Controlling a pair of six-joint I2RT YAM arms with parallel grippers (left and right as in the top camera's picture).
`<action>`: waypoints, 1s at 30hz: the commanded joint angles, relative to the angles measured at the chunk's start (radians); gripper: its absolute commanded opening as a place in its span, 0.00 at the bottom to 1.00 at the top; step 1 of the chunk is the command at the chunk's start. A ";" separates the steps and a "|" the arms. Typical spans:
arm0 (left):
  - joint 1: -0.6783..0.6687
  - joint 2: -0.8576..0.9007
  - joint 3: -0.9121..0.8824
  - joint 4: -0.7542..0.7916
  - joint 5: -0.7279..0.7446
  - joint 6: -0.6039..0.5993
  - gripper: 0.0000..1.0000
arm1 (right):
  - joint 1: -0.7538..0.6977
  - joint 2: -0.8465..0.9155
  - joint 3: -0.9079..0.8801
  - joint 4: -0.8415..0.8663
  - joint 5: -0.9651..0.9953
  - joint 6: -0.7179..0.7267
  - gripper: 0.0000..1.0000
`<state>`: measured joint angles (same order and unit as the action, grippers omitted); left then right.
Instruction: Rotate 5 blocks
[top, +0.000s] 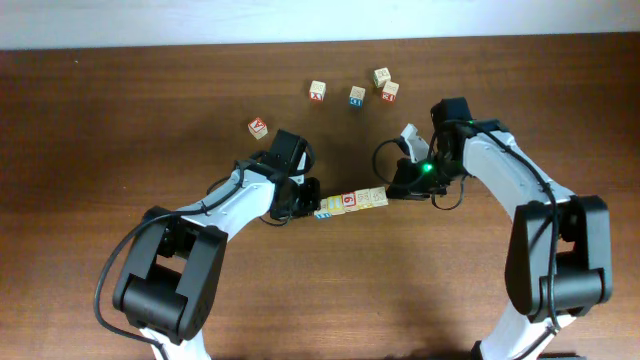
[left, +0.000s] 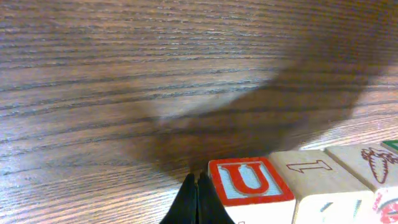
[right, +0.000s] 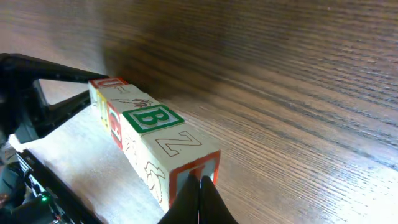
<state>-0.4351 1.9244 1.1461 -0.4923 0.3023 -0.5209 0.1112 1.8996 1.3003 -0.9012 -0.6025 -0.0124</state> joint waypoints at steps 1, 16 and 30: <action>-0.022 0.007 0.010 0.021 0.109 -0.006 0.00 | 0.053 -0.044 0.015 -0.007 -0.093 -0.006 0.04; -0.022 0.007 0.010 0.021 0.101 -0.006 0.00 | 0.199 -0.044 0.112 -0.072 -0.040 0.013 0.04; -0.019 0.007 0.010 0.021 0.093 -0.006 0.00 | 0.294 -0.044 0.126 -0.072 -0.002 0.058 0.04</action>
<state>-0.4198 1.9247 1.1427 -0.4725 0.2695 -0.5213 0.3836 1.8004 1.4631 -0.9691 -0.6815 0.0399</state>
